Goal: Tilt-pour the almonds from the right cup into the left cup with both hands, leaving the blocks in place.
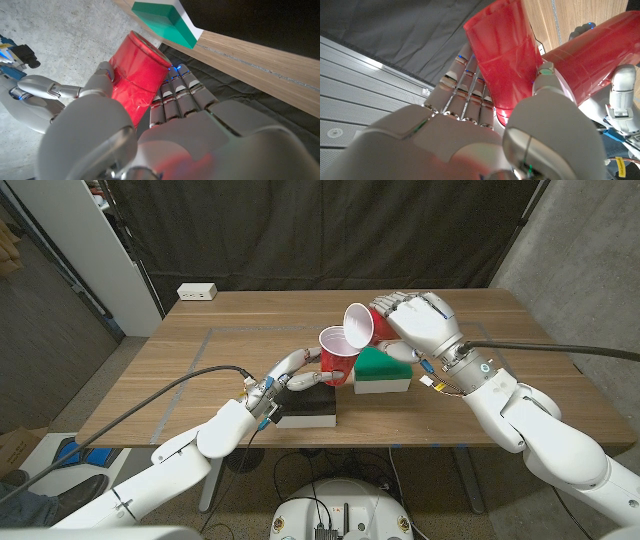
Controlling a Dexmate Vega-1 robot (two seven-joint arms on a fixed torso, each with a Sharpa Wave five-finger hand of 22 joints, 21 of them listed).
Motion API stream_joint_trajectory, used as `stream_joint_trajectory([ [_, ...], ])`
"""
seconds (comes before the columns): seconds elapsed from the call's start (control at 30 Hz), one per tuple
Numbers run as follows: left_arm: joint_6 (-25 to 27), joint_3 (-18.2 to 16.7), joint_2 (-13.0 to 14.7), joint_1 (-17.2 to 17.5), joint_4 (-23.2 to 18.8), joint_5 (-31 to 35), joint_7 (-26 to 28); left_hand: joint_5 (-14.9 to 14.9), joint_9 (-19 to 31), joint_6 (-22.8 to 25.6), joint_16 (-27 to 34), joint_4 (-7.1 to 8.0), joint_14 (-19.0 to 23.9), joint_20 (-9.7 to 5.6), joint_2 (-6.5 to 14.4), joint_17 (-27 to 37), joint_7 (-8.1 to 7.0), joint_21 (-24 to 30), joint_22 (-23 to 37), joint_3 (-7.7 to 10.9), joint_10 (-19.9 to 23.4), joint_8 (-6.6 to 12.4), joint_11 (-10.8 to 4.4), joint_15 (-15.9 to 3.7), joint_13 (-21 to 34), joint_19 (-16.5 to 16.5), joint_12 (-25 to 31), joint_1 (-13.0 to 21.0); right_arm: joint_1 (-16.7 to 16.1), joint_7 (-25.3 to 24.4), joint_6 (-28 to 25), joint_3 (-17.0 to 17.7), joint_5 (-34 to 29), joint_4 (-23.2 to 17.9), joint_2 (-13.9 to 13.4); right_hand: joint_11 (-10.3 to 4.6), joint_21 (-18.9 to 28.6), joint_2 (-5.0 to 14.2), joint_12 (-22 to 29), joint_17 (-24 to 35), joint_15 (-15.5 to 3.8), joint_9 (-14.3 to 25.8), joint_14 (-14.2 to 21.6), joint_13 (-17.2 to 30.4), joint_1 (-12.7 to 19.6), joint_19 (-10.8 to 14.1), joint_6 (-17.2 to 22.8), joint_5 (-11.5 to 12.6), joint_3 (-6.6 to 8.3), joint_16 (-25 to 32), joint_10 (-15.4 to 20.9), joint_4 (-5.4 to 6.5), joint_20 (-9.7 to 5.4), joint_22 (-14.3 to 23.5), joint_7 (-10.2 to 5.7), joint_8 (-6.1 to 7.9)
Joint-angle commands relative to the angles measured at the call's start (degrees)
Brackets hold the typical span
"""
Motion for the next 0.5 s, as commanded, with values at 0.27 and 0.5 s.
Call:
stream_joint_trajectory([
  [0.27, -0.9, -0.4, -0.5, 0.7, 0.1, -0.1, 0.1, 0.3, 0.2, 0.5, -0.2, 0.03, 0.8, -1.70, 0.5, 0.1, -0.02, 0.2, 0.2, 0.41, 0.4, 0.01, -0.10, -2.68, 0.2, 0.6, 0.0, 0.2, 2.4, 4.6, -1.2, -2.6, -15.7, -1.7, -0.4, -1.28, -0.1, 0.67, -0.8, 0.2, -4.34, 0.2, -0.8, 0.3, 1.9, -0.6, -1.3, 0.5, 0.86, -0.5, -0.8, -1.08, -1.27, 0.3, -0.69, -0.15],
  [0.5, -0.9, -0.7, -0.5, 0.7, 0.0, -0.4, -0.2, 0.3, 0.2, 0.6, -0.2, 0.04, 0.9, -1.68, 0.5, 0.1, 0.03, 0.2, 0.2, 0.42, 0.3, 0.02, -0.08, -2.60, 0.2, 0.7, -0.1, 0.1, 2.5, 5.4, -1.3, -3.0, -20.9, -2.4, -1.0, -1.82, -0.2, 0.89, -1.0, -0.1, -5.11, 0.1, -1.0, 0.5, 3.0, -0.7, -2.1, 0.6, 1.50, -1.1, -1.2, -1.47, -1.90, 0.3, -1.19, -0.48],
])
